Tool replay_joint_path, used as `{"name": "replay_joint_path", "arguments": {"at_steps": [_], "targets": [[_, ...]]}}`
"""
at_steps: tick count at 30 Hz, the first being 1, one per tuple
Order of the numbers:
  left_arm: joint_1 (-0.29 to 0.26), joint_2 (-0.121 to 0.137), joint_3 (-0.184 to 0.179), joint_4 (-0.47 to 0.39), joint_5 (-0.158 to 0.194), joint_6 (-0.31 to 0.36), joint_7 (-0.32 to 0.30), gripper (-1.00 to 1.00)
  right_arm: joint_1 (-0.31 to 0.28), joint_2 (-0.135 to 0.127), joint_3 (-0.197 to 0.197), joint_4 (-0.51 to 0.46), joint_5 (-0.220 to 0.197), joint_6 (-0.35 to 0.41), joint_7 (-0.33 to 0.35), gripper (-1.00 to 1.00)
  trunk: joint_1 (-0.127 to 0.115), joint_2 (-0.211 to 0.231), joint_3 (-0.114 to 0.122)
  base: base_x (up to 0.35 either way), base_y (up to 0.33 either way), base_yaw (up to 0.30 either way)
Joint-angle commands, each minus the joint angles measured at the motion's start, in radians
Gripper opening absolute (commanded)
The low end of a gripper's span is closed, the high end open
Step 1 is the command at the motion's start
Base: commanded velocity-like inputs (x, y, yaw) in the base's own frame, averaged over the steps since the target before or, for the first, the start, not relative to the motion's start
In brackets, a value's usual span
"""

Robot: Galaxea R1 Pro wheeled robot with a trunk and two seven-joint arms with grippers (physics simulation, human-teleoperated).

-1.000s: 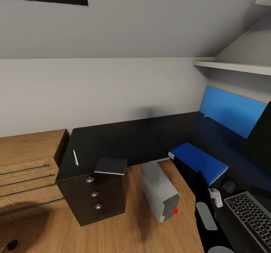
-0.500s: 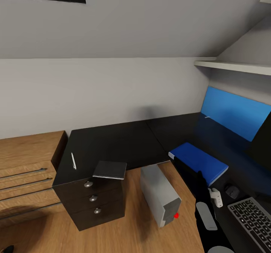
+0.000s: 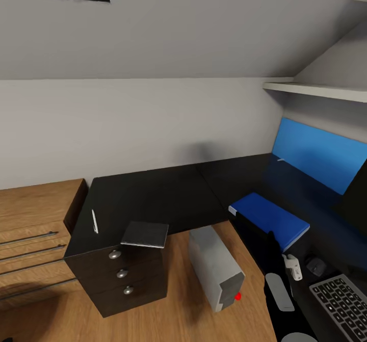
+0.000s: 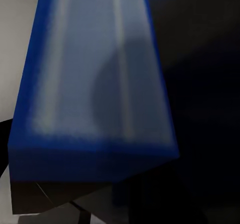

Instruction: In the bedroom, organize the workspace by keeping the computer under the desk, ensuring the monitor is on the desk, placing the keyboard on the desk next to the monitor, placing the mouse on the desk next to the keyboard, moving the folder from the swivel chair onto the desk next to the mouse, stacking the notebook on top of the folder with the pen on top of the notebook, and positioning the swivel chair next to the desk.

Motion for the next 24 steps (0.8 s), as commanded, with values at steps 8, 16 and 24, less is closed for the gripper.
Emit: {"name": "replay_joint_path", "arguments": {"at_steps": [8, 16, 24], "targets": [[-0.001, 0.001, -0.008, -0.004, 0.004, -0.005, 0.006, 1.00, -0.001, -0.001, -0.001, 0.000, -0.011, -0.003, 0.004, -1.00, 0.000, -0.001, -0.001, 0.096, -0.064, 0.000], [-0.001, -0.001, -0.009, -0.004, 0.003, -0.007, 0.006, 1.00, -0.002, -0.003, -0.002, 0.001, -0.010, -0.004, 0.004, -1.00, 0.000, -0.001, -0.001, 0.019, -0.014, 0.000], [-0.001, -0.018, -0.006, -0.004, 0.004, -0.006, 0.010, 1.00, -0.002, -0.026, -0.003, 0.003, -0.013, -0.038, 0.001, -1.00, 0.000, -0.001, -0.001, 0.001, 0.000, 0.000]]}}
